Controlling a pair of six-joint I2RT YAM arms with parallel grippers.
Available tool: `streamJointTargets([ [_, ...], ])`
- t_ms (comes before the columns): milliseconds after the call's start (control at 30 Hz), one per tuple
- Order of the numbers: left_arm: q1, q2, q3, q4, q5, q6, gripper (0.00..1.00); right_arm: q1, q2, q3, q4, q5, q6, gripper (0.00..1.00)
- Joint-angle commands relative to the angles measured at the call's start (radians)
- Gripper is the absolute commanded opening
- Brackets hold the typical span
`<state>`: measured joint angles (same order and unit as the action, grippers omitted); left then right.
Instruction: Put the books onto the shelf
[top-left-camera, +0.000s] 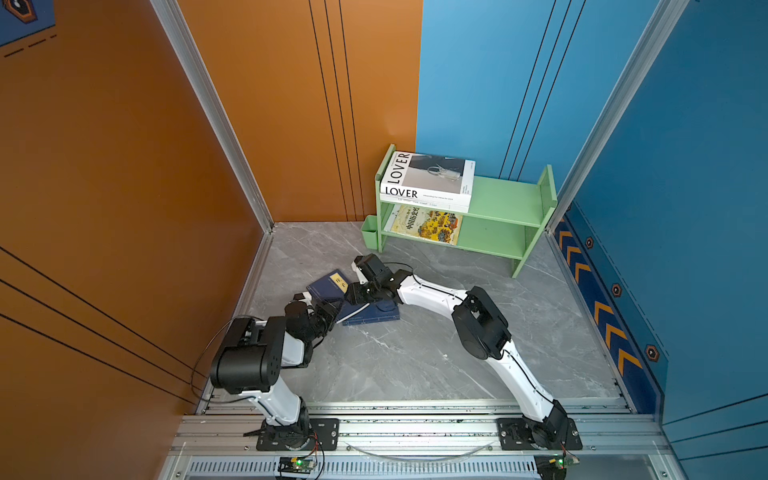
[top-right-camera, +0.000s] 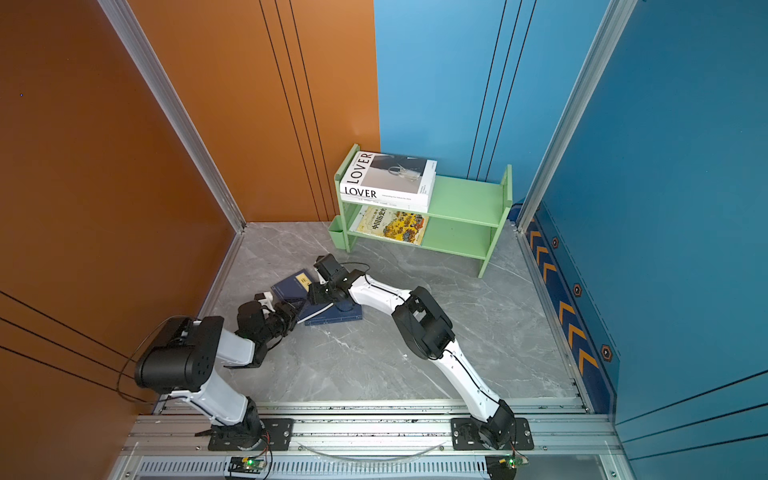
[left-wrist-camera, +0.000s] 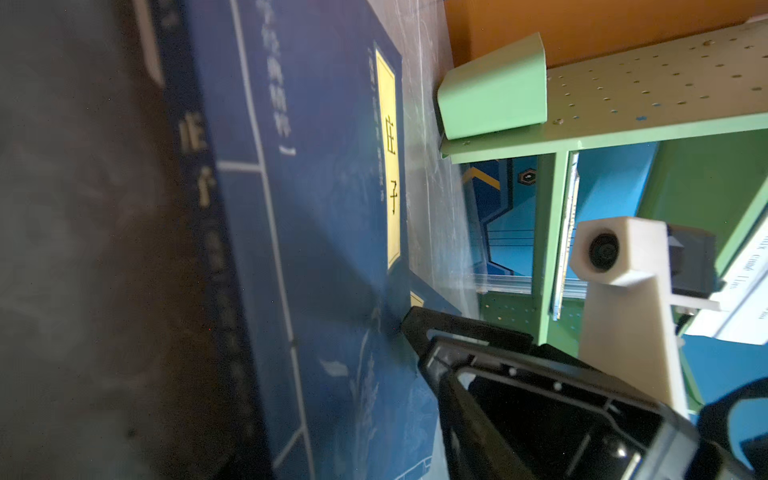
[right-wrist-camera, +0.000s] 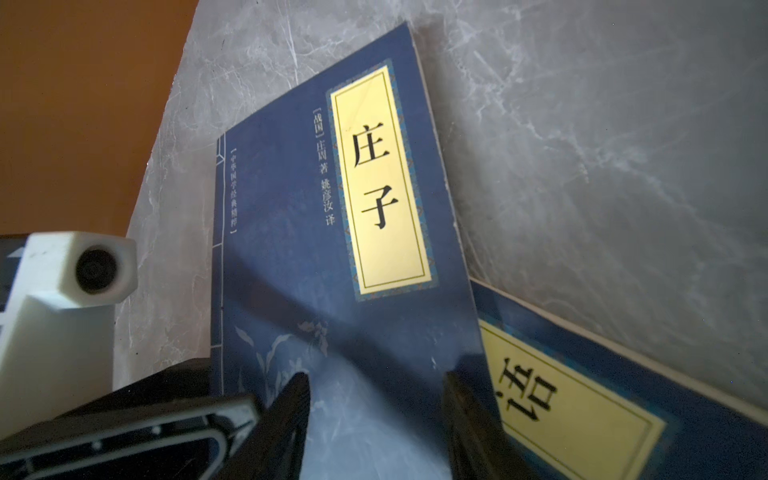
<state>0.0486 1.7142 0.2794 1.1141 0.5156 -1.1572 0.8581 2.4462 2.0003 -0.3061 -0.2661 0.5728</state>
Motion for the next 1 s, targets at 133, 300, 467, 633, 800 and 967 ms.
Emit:
streamJointTargets([
  [133,-0.054,0.144,0.026,0.295,0.055,-0.097,0.42,-0.002,0.109,-0.051,-0.200,0.004,0.015,0.56],
  [300,-0.059,0.118,0.026,0.294,0.034,-0.098,0.33,-0.013,0.090,-0.055,-0.199,0.005,0.016,0.57],
  [467,-0.059,0.106,0.028,0.294,0.031,-0.110,0.18,-0.032,0.047,-0.065,-0.193,0.010,0.013,0.59],
  [633,-0.058,0.062,0.005,0.293,0.011,-0.111,0.11,-0.063,-0.085,-0.163,-0.075,0.001,0.023,0.66],
  [800,-0.058,-0.032,-0.003,0.229,-0.003,-0.098,0.08,-0.092,-0.240,-0.287,0.041,0.009,0.025,0.71],
  [967,-0.067,-0.282,0.057,-0.214,-0.033,0.063,0.15,-0.107,-0.306,-0.353,0.069,0.015,0.035,0.73],
])
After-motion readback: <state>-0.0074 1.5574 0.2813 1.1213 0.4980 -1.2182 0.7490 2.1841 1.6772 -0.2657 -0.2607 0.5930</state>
